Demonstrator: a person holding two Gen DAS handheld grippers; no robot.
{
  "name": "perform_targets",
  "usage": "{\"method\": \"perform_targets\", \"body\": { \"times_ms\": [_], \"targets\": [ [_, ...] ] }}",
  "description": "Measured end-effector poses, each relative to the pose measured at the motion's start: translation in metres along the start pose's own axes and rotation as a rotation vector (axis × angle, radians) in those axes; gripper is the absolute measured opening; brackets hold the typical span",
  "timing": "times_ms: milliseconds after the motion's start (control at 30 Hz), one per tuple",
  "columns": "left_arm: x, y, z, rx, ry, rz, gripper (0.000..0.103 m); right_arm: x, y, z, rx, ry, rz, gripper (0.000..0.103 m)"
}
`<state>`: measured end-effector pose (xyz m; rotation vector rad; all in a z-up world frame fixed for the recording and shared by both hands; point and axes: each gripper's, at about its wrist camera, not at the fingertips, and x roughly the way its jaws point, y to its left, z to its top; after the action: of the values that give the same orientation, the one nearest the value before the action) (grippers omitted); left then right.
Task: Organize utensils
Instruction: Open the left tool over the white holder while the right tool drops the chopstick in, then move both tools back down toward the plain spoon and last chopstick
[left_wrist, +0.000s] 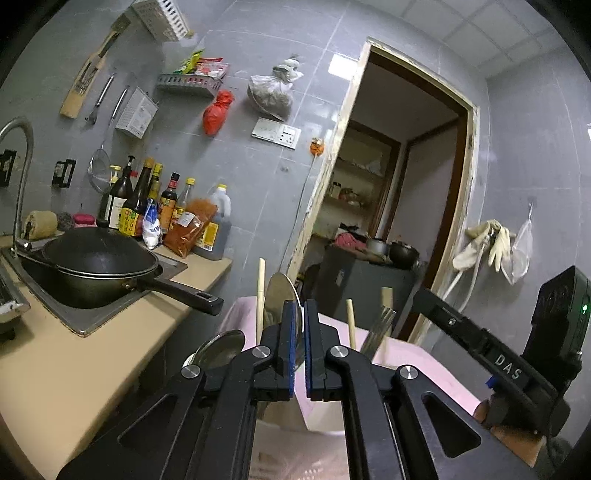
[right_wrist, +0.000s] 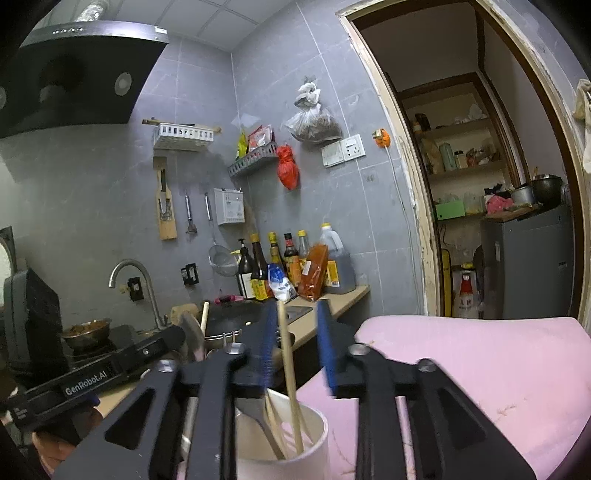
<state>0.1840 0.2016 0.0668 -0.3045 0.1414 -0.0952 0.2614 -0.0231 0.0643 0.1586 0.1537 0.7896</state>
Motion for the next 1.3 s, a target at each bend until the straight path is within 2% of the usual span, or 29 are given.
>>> {"method": "perform_targets", "body": {
  "times_ms": [33, 133, 200, 267, 333, 400, 433, 467, 500, 667, 833, 1033, 1133, 1300],
  "targets": [
    [-0.001, -0.003, 0.001, 0.008, 0.009, -0.001, 0.006, -0.004, 0.000, 0.002, -0.005, 0.003, -0.004, 0.024],
    [-0.006, -0.013, 0.004, 0.032, 0.025, 0.007, 0.026, -0.014, -0.001, 0.007, -0.013, 0.009, -0.017, 0.028],
    [-0.010, -0.019, 0.006, 0.043, 0.025, 0.014, 0.037, -0.023, -0.003, 0.011, -0.012, 0.006, -0.027, 0.035],
    [-0.014, -0.029, 0.009, 0.073, 0.031, 0.034, 0.040, -0.033, -0.005, 0.014, -0.016, -0.004, -0.044, 0.047],
    [-0.016, -0.038, 0.009, 0.104, 0.040, 0.059, 0.046, -0.044, -0.007, 0.018, -0.021, -0.012, -0.060, 0.053],
    [-0.018, -0.048, 0.008, 0.131, 0.050, 0.085, 0.061, -0.054, -0.010, 0.020, -0.030, -0.015, -0.084, 0.060],
    [-0.021, -0.054, 0.006, 0.145, 0.049, 0.093, 0.064, -0.061, -0.011, 0.021, -0.035, -0.020, -0.096, 0.069],
    [-0.022, -0.059, 0.005, 0.156, 0.048, 0.099, 0.072, -0.067, -0.013, 0.023, -0.037, -0.026, -0.104, 0.076],
    [-0.023, -0.064, 0.003, 0.168, 0.045, 0.105, 0.079, -0.074, -0.015, 0.023, -0.041, -0.033, -0.115, 0.078],
    [-0.029, -0.083, -0.009, 0.207, 0.028, 0.132, 0.095, -0.106, -0.027, 0.024, -0.076, -0.039, -0.187, 0.087],
    [-0.030, -0.103, -0.027, 0.234, 0.037, 0.124, 0.096, -0.134, -0.040, 0.019, -0.107, -0.039, -0.245, 0.100],
    [-0.031, -0.125, -0.049, 0.266, 0.059, 0.116, 0.096, -0.161, -0.049, 0.011, -0.160, -0.037, -0.317, 0.103],
    [-0.028, -0.133, -0.060, 0.269, 0.091, 0.098, 0.097, -0.172, -0.057, 0.003, -0.171, -0.028, -0.341, 0.103],
    [-0.018, -0.138, -0.074, 0.241, 0.198, 0.056, 0.097, -0.182, -0.069, -0.008, -0.176, 0.014, -0.372, 0.103]
  ]
}}
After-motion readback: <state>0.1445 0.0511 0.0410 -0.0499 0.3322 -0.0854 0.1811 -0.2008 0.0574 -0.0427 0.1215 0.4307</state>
